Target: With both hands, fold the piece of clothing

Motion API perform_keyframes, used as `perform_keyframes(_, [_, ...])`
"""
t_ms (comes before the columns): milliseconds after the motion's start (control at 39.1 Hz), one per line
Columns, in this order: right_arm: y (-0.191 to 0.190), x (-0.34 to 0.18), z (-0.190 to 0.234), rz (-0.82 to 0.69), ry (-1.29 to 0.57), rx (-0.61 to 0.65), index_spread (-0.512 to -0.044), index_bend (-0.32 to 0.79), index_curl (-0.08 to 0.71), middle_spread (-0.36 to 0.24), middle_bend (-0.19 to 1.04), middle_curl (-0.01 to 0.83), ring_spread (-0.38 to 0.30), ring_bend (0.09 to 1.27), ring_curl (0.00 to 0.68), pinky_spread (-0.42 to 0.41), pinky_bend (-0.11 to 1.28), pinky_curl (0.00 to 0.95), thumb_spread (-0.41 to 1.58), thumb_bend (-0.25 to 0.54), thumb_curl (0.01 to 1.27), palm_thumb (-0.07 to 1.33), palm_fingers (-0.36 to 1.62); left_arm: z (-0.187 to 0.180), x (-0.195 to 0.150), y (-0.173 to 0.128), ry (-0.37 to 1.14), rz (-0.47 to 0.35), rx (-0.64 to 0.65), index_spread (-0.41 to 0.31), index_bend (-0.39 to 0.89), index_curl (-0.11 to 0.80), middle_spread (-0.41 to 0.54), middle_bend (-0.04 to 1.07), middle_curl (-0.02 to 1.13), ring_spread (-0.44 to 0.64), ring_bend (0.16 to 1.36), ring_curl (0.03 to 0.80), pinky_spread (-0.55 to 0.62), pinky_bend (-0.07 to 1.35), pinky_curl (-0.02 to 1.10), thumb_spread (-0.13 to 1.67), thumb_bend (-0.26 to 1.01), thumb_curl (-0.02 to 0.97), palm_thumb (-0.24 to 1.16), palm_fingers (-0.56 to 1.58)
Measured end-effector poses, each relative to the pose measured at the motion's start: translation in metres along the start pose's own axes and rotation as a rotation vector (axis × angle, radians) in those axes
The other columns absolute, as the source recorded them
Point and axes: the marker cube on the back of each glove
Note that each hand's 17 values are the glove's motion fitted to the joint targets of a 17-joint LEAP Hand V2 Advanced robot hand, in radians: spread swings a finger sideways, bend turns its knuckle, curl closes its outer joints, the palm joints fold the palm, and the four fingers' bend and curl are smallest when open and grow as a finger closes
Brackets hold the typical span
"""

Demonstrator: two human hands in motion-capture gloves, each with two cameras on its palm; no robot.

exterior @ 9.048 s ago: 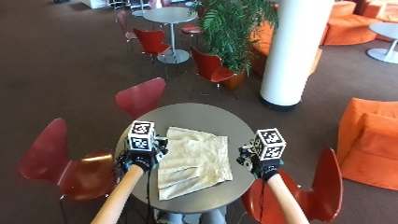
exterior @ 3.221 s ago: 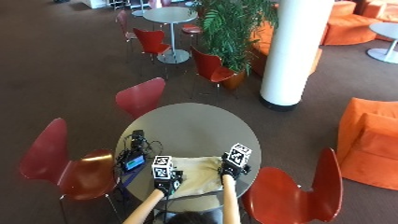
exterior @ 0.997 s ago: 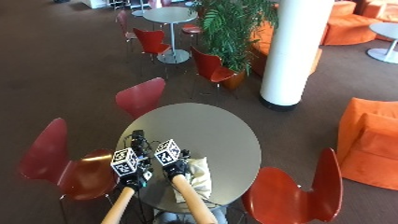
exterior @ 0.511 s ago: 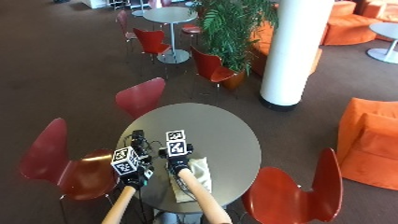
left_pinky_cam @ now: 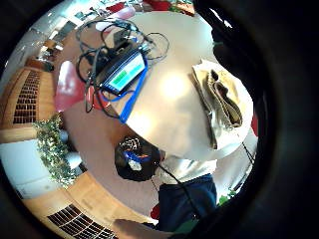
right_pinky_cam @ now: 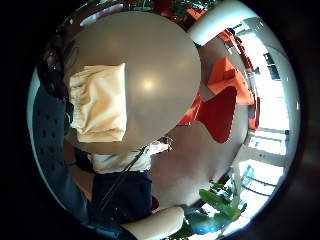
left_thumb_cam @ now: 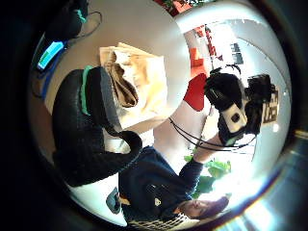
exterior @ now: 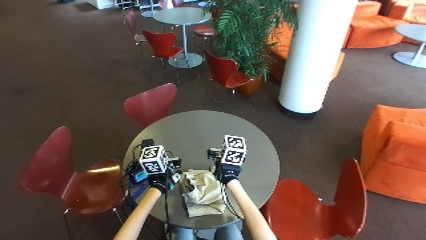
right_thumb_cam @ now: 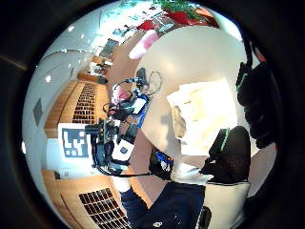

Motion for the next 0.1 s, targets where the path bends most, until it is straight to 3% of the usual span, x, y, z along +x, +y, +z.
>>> perform_keyframes(102, [-0.0037,0.0152,0.0032,0.019,-0.002,0.005,-0.245,0.12,0.334,-0.173,0.30,0.509,-0.229,0.58,0.447,-0.332,0.59,0.380,0.49,-0.026,0.72,0.98,1.18,0.0047,0.0057,-0.0022,-0.007,-0.002,-0.012,-0.120,0.17,0.429,-0.038,0.16,0.36,0.04,0.32,0.345,0.00,0.19,0.36,1.39,-0.01,0.339,0.42,0.71])
